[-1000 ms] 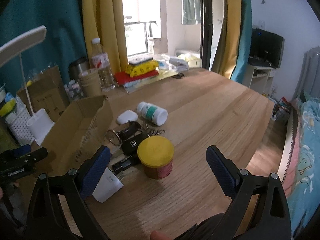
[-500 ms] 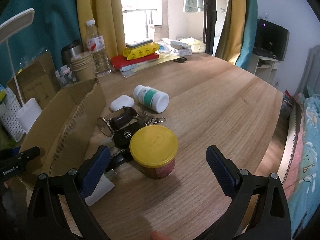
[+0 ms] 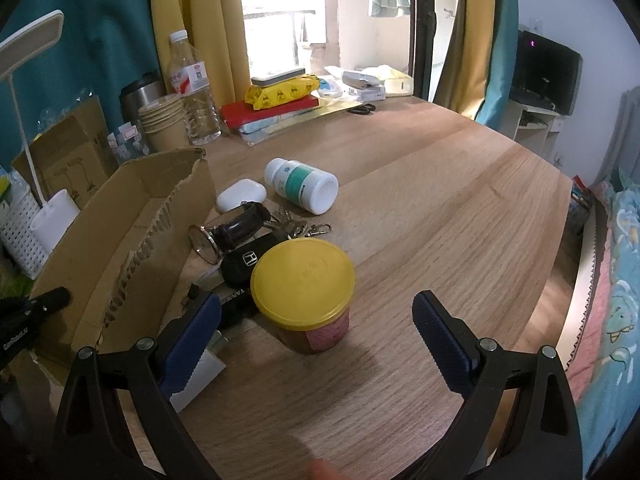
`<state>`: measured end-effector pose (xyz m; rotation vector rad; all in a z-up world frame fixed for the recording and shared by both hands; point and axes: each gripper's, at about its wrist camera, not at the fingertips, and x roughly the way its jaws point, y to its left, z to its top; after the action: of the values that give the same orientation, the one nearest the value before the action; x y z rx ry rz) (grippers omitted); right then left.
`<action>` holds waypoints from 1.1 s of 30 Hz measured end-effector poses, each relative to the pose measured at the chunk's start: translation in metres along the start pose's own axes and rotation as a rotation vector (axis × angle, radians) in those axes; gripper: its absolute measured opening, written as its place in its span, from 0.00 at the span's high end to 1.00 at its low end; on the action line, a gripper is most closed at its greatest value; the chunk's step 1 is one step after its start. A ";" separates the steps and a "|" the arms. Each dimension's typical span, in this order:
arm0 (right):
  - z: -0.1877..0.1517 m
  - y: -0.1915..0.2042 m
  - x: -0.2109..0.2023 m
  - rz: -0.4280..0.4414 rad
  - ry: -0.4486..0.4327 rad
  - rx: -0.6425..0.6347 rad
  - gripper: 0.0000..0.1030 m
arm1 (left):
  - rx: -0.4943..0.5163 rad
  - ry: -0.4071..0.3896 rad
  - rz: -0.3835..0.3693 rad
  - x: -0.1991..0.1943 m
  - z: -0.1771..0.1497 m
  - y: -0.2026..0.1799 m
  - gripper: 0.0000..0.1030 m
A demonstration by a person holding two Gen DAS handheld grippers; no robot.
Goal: Organize rigid objects
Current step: 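Move the left tool to the box edge while the right tool approaches the yellow-lidded jar, then grasp the yellow-lidded jar with the right gripper and lift it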
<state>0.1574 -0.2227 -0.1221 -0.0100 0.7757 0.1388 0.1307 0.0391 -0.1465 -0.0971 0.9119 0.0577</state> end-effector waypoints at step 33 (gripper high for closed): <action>0.003 0.003 0.027 0.006 0.013 -0.053 0.15 | -0.044 0.010 -0.025 0.001 0.000 0.004 0.98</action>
<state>0.1781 -0.2161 -0.1393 -0.0590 0.7845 0.1654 0.1306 0.0433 -0.1474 -0.1498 0.9193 0.0541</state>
